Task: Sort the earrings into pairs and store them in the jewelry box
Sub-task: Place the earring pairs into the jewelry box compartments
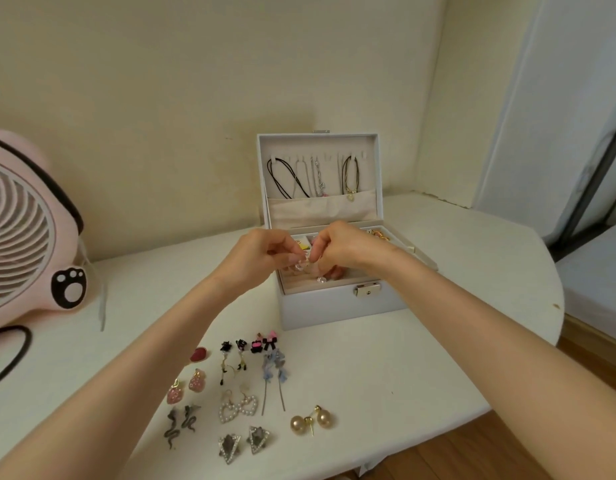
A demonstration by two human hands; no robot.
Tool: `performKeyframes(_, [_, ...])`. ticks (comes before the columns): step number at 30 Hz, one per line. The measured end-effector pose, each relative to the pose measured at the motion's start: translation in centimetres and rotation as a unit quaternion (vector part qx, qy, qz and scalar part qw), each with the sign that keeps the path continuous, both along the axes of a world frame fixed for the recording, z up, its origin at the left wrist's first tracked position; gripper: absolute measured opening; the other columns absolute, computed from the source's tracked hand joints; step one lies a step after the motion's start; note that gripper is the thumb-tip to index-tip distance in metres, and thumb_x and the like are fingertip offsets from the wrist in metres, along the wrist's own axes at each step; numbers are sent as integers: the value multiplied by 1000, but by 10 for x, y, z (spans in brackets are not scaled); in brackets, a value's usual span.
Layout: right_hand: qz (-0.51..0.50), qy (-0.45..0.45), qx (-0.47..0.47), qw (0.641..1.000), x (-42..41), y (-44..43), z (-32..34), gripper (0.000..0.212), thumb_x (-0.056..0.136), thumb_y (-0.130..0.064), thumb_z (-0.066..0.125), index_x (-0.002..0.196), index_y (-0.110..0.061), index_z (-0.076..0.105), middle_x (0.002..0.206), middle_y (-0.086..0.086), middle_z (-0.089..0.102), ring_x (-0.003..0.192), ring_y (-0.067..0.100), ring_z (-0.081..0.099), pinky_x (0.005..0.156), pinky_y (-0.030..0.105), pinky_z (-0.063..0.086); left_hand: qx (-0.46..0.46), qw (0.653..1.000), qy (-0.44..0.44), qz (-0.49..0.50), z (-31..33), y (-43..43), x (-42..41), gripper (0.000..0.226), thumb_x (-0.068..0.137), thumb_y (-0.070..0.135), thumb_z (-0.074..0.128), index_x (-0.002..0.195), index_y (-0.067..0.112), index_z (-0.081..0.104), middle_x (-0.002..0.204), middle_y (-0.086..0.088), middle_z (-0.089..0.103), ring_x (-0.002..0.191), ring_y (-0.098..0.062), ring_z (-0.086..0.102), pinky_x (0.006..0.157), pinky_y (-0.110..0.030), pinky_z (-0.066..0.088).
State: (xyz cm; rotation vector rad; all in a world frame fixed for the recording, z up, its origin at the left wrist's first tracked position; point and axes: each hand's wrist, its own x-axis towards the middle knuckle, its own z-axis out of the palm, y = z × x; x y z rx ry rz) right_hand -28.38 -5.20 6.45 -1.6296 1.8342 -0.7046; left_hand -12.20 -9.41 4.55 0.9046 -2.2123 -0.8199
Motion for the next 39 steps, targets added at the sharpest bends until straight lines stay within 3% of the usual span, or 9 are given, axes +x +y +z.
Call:
performKeyframes(3, [0, 43, 15, 999, 6, -3, 2, 18, 73, 6, 72, 74, -9, 60, 70, 8, 61, 58, 18, 56, 60, 28, 50, -16, 1000, -24, 11, -2, -2, 1, 10, 85, 14, 64, 81, 21, 69, 80, -1, 69, 66, 2, 57, 64, -11, 44])
performKeyframes(6, [-9, 58, 24, 998, 8, -5, 4, 17, 75, 3, 72, 90, 1, 67, 95, 16, 68, 62, 20, 57, 69, 31, 53, -10, 999, -39, 27, -1, -1, 0, 8, 82, 12, 68, 78, 20, 68, 83, -8, 71, 80, -22, 64, 79, -37, 50])
performKeyframes(9, [-16, 68, 20, 997, 9, -4, 3, 19, 74, -1, 75, 92, 3, 69, 112, 14, 67, 58, 16, 57, 65, 27, 52, -27, 997, -62, 33, 2, 1, -1, 4, 81, 11, 68, 80, 15, 70, 79, -6, 70, 73, -17, 62, 72, -29, 49])
performKeyframes(12, [-24, 83, -8, 996, 9, -2, -1, 14, 72, -4, 77, 85, -2, 71, 116, 11, 66, 77, 21, 67, 69, 31, 52, -62, 992, -104, 35, 5, 4, -2, 6, 82, 14, 67, 84, 12, 72, 70, 3, 62, 55, -1, 49, 51, -6, 36])
performKeyframes(15, [-43, 84, -33, 995, 7, 1, -5, 9, 74, -9, 76, 82, -6, 73, 96, 9, 71, 70, 18, 61, 75, 33, 54, -87, 985, -142, 43, 6, 5, -4, 8, 83, 16, 66, 86, 13, 72, 71, 4, 60, 55, -1, 46, 49, -7, 34])
performKeyframes(19, [-75, 4, -46, 996, -3, 7, -6, 5, 82, -12, 70, 80, -7, 69, 63, 3, 59, 51, 10, 51, 54, 19, 49, -91, 979, -173, 52, 7, 4, -8, 5, 82, 15, 67, 86, 11, 69, 75, 4, 59, 68, -9, 50, 56, -15, 35])
performKeyframes(23, [-79, -46, -57, 994, -9, 9, -12, 14, 82, -12, 71, 69, -14, 66, 64, 3, 59, 52, 10, 51, 58, 19, 50, -90, 967, -231, 58, 11, 0, -18, 9, 81, 18, 68, 87, 11, 70, 80, -1, 63, 75, -14, 52, 66, -24, 40])
performKeyframes(29, [-53, -16, -67, 996, -9, 8, -16, 4, 77, -12, 74, 80, -9, 74, 66, 2, 65, 59, 10, 57, 67, 23, 52, -108, 949, -291, 60, 12, 0, -30, 9, 84, 13, 62, 79, 20, 64, 81, 2, 59, 85, -20, 56, 66, -27, 42])
performKeyframes(39, [-43, 69, -82, 993, 0, 13, -11, 10, 72, -14, 78, 78, -6, 75, 63, -4, 58, 73, 9, 52, 62, 19, 41, -182, 944, -257, 102, 5, 10, -29, 17, 82, 5, 54, 91, 18, 61, 88, 5, 54, 93, -21, 53, 65, -27, 33])
